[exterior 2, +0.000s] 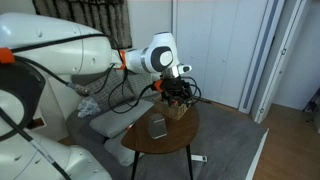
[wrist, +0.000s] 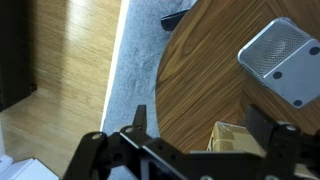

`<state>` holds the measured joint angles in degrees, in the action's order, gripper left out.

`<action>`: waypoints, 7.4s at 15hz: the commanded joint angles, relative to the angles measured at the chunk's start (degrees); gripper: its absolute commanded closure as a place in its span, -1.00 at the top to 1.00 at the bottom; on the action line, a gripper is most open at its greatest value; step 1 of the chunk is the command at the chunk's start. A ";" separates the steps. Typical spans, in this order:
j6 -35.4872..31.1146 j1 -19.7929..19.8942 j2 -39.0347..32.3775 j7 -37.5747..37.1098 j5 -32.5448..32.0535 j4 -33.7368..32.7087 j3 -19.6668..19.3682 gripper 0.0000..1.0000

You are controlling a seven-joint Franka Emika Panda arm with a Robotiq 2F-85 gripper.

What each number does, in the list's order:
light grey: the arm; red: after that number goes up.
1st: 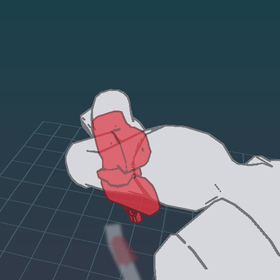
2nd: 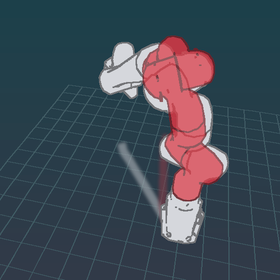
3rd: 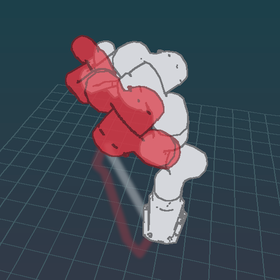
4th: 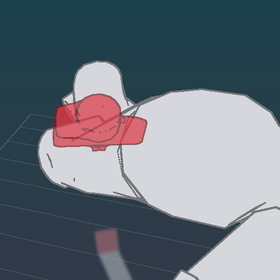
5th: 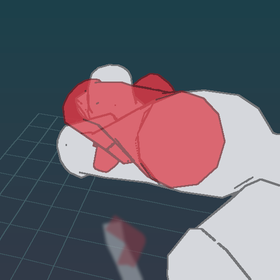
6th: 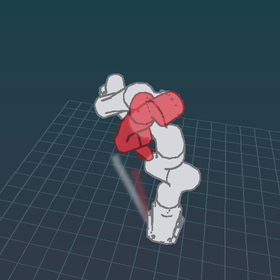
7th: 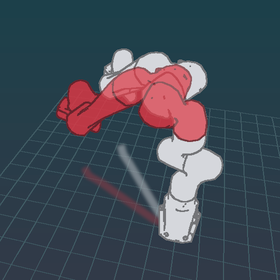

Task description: Flip the gray bin and place it the right way up on the table

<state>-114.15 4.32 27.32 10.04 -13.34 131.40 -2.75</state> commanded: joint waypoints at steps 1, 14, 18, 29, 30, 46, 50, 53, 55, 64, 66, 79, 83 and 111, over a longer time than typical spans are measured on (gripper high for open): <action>0.16 -0.54 -0.02 -0.19 -0.22 -0.11 -0.42 1.00; 16.13 -1.85 -0.60 -13.91 4.56 -0.72 4.06 1.00; 14.93 -4.15 0.24 -15.79 13.13 0.84 3.51 1.00; 9.81 -3.88 -0.20 -15.18 14.40 1.82 4.03 1.00; 9.81 -3.88 -0.20 -15.18 14.40 1.82 4.03 1.00; 3.43 -2.70 -6.65 -33.64 15.13 3.62 6.37 1.00; 3.62 -3.08 -7.82 -35.06 15.90 3.76 6.37 1.00; 3.79 -3.38 -8.50 -35.26 16.72 3.82 6.37 1.00; 3.82 -3.55 -8.95 -35.30 17.31 3.83 6.44 1.00; 4.81 -3.65 -11.24 -35.15 17.94 3.58 6.44 0.17; 5.28 -3.54 -10.92 -35.19 17.85 3.30 6.37 0.09; 27.87 0.20 -13.36 -23.09 36.74 -3.89 -4.27 0.09; 32.43 2.41 -17.80 -24.40 42.59 -4.21 -6.44 0.09; 29.02 7.11 -27.15 -34.80 55.36 -4.26 -10.01 1.00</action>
<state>-82.78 11.75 -1.95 -22.25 43.32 127.73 -13.36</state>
